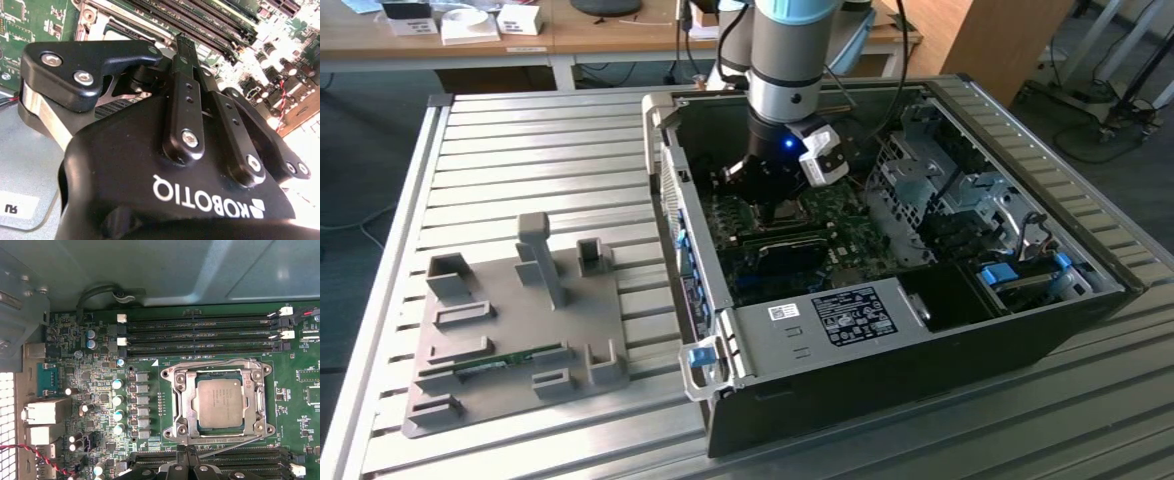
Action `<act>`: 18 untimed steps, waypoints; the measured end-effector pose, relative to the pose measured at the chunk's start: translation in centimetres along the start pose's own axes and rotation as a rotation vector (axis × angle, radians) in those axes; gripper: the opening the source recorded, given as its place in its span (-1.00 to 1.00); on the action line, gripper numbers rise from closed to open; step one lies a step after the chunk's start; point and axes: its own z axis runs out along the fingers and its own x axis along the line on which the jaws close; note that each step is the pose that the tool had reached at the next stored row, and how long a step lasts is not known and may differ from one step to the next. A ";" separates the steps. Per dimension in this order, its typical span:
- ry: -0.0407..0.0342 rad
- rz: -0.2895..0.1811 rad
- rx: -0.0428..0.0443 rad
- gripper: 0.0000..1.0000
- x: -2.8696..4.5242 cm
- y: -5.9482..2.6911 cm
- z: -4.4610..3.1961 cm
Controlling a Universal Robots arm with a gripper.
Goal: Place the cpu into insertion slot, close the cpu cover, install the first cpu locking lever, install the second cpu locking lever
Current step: 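Install the second cpu locking lever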
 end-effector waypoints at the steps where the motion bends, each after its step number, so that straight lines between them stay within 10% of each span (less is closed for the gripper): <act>1: -0.0002 0.000 0.0000 -0.80 0.00 0.00 0.01; 18: -0.0007 0.000 -0.0002 -0.80 0.52 -0.02 0.55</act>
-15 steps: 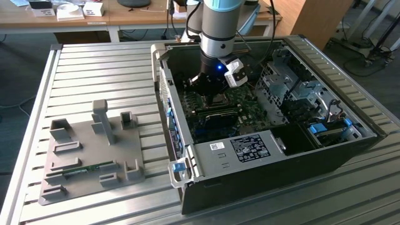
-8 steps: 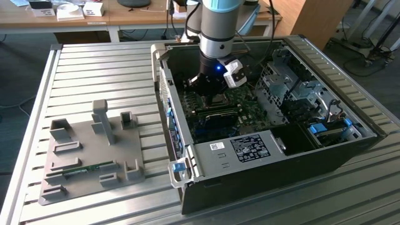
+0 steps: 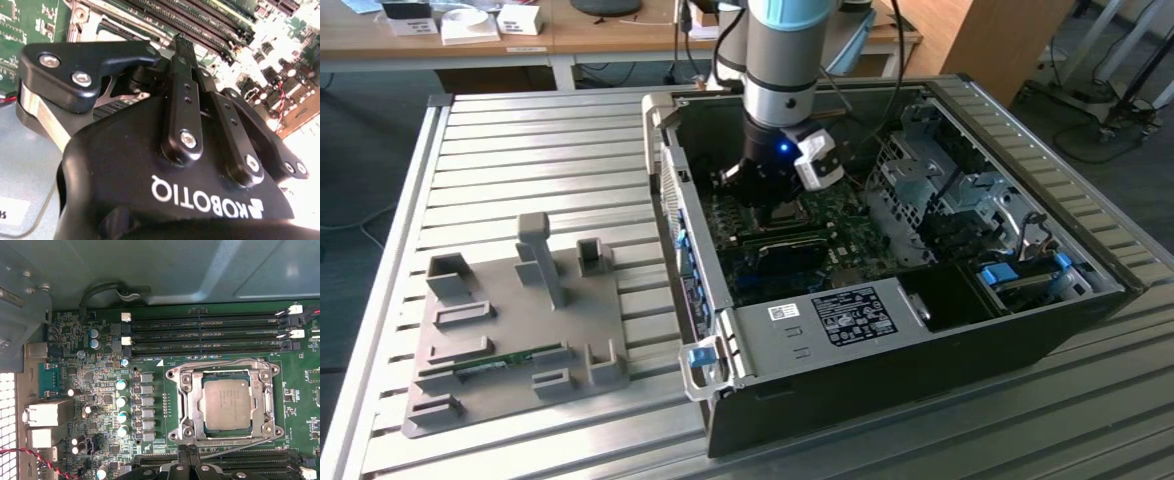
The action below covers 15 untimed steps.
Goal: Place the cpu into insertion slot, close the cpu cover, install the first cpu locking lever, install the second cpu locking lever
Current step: 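Install the second cpu locking lever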
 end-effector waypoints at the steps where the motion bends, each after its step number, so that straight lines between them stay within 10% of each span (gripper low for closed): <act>1: 0.0001 0.000 0.0001 -0.80 0.01 0.00 0.04; 15: 0.0001 0.000 0.0002 -0.80 0.12 0.00 0.63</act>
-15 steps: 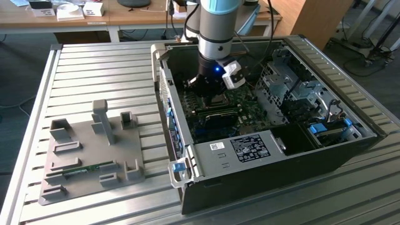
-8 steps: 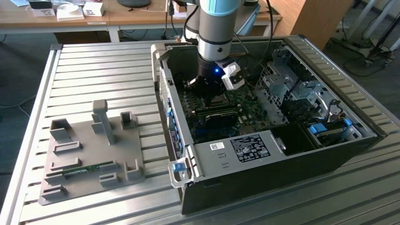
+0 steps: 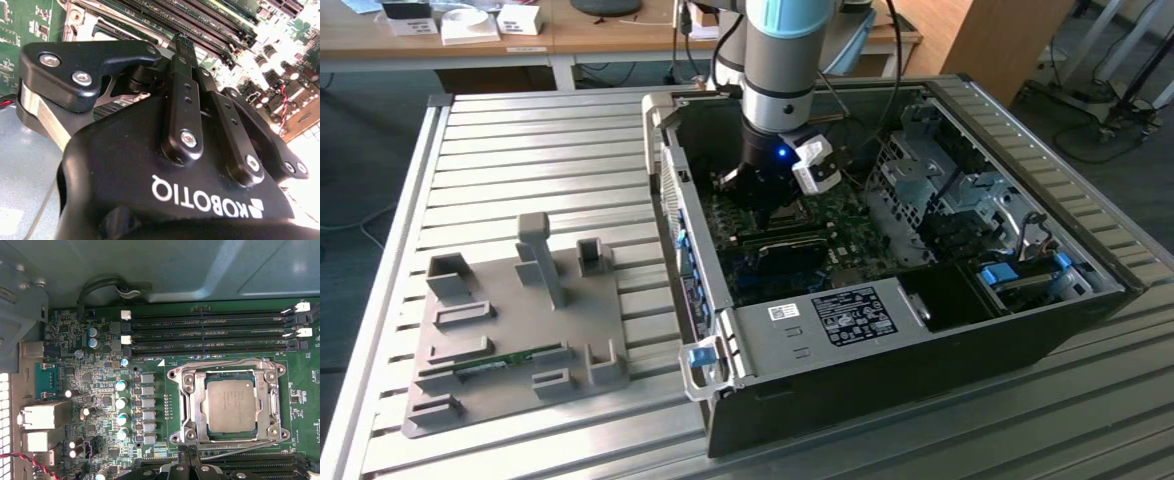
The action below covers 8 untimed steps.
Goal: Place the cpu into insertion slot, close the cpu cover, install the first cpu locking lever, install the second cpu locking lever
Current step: 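Install the second cpu locking lever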
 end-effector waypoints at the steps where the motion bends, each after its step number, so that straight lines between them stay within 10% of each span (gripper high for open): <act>1: 0.0000 0.000 0.0000 -0.80 0.00 0.00 0.01; 8: 0.0000 0.000 -0.0001 -0.80 0.06 0.00 0.09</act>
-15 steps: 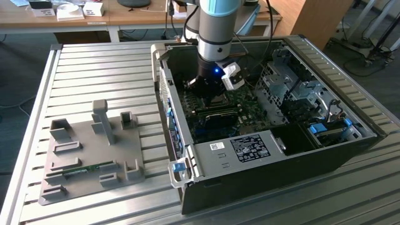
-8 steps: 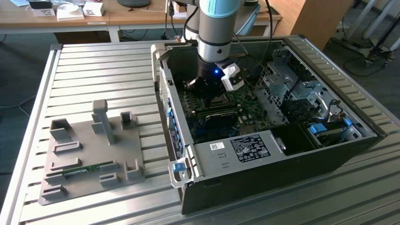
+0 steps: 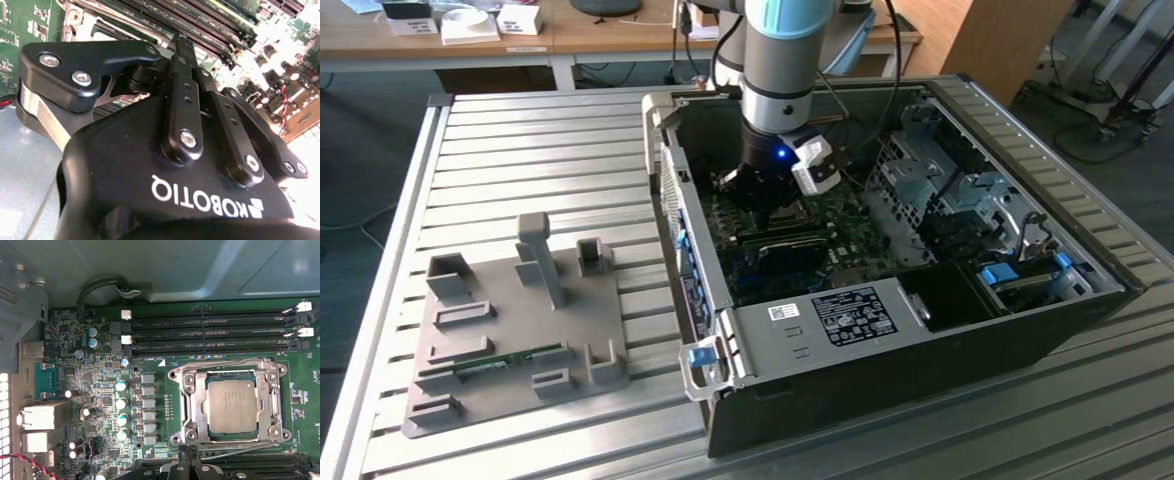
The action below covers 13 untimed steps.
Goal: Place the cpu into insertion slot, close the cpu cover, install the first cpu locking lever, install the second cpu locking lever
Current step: 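Install the second cpu locking lever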
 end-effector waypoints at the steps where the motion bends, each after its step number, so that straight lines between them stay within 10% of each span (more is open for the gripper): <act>1: -0.0001 0.000 0.0000 -0.80 0.01 0.00 0.01; 13: 0.0000 0.000 -0.0013 -0.80 0.21 0.17 0.30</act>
